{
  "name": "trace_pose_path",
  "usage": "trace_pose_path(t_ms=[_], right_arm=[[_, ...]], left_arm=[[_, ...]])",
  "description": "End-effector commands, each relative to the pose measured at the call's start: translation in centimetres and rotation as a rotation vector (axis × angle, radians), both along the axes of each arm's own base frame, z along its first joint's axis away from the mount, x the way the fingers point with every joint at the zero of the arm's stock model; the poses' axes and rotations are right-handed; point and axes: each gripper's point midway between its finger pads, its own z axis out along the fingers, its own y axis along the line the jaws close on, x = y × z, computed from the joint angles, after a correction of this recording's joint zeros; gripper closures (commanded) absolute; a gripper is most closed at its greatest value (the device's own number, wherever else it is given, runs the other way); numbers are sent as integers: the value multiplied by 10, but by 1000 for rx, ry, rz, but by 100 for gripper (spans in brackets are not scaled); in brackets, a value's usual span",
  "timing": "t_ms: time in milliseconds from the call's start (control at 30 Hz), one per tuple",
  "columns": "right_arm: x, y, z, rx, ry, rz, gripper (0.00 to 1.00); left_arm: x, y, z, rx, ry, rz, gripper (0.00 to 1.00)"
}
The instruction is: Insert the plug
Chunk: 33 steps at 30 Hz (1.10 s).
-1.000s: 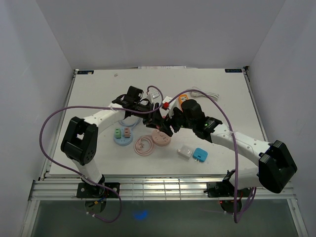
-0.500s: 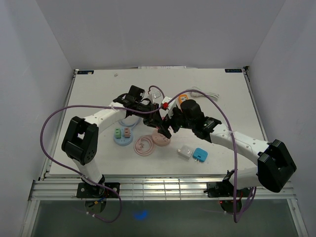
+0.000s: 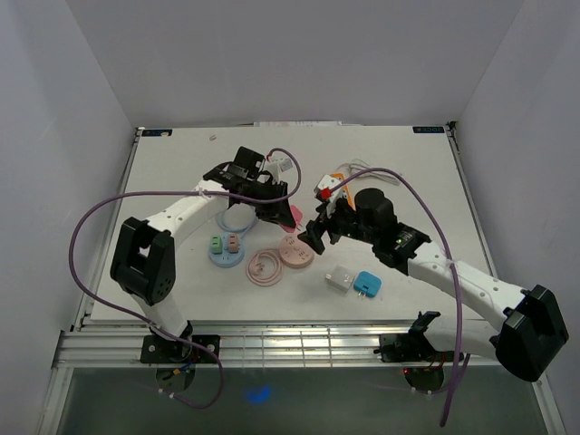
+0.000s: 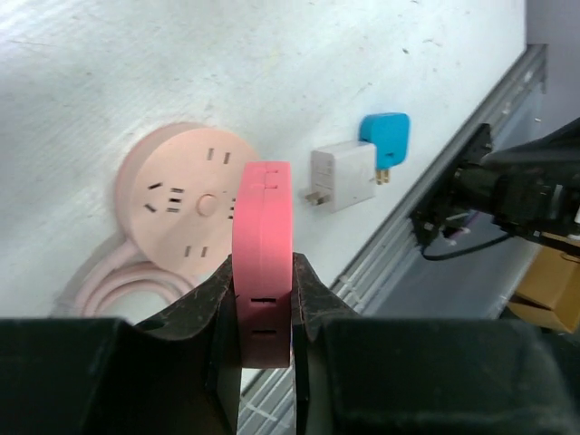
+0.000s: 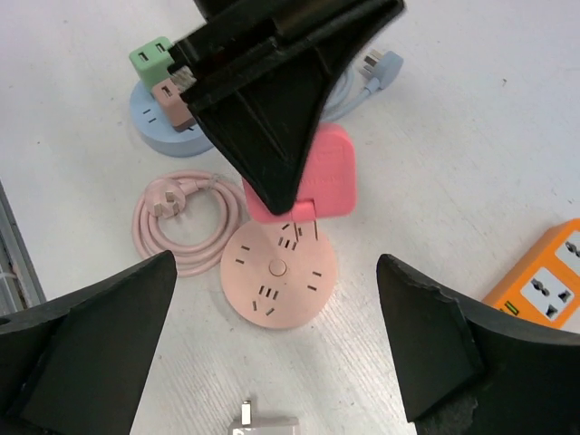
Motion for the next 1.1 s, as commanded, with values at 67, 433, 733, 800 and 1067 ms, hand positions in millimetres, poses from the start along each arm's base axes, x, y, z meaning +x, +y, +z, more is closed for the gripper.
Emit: trace_pose_path(t_ms=[67,433,733,800,1067], right_arm=[[9,-23,11,104,2,-134,4],[14,-54,-19,195,118,-287,1],[11,-69,-30,213,157,-341,0],[14,-76,-34,209,165,-383,0],[14,-83,-43,205,186,-399,0]], left_arm=[[17,27,24,111,-272,37,100],[7,17,71,45,-543,-109,98],[1,20,26,246,-567,-232,100],[3,21,15,288,-535,-229,100],[4,20,-6,393,-459,-225,100]])
